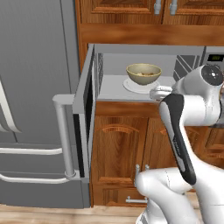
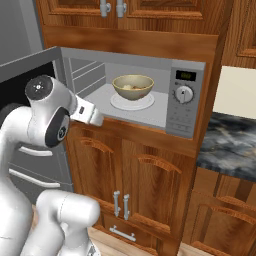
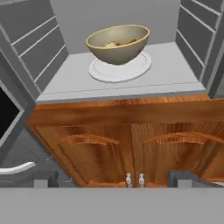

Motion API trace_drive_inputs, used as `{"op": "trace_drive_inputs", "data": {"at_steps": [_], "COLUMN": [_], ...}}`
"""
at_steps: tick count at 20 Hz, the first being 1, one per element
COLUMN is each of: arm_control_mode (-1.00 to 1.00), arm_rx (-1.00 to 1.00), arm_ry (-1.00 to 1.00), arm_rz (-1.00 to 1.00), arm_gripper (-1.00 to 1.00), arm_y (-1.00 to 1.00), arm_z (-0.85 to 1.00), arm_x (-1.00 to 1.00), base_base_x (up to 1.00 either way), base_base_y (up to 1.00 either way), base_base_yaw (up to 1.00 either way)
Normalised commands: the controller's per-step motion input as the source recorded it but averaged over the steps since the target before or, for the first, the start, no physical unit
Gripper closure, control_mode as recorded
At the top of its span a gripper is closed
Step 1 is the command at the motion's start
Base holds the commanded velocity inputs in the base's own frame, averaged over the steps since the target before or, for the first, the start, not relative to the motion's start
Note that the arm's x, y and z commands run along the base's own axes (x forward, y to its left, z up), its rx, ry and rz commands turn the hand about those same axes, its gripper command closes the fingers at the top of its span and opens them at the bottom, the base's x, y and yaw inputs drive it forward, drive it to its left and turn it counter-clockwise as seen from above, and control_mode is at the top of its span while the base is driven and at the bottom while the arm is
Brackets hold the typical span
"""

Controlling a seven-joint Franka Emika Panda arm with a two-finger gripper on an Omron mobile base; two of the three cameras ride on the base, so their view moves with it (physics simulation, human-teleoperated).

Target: Place the bowl containing the chicken drumstick and mushroom in the microwave. Close the microwave door and press the start button to microwave the meal.

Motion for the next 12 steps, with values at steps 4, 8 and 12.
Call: {"op": "trace_drive_inputs", "data": {"at_steps": [4,8,12], "arm_control_mode": [-1.00,-1.00,-1.00], "arm_rx": [-0.42,-0.30,-0.33], "arm_ry": [-0.14,-0.22,-0.16], "arm_rz": [0.26,0.20,0.10], "arm_gripper": [-1.00,-1.00,-1.00], "arm_y": [0.04,0.21,0.65], "arm_z": [0.27,0.47,0.57], "arm_x": [-1.00,-1.00,-0.91], "base_base_x": [0.00,0.00,0.00], "base_base_y": [0.00,0.00,0.00], "base_base_yaw": [0.00,0.00,0.00]}}
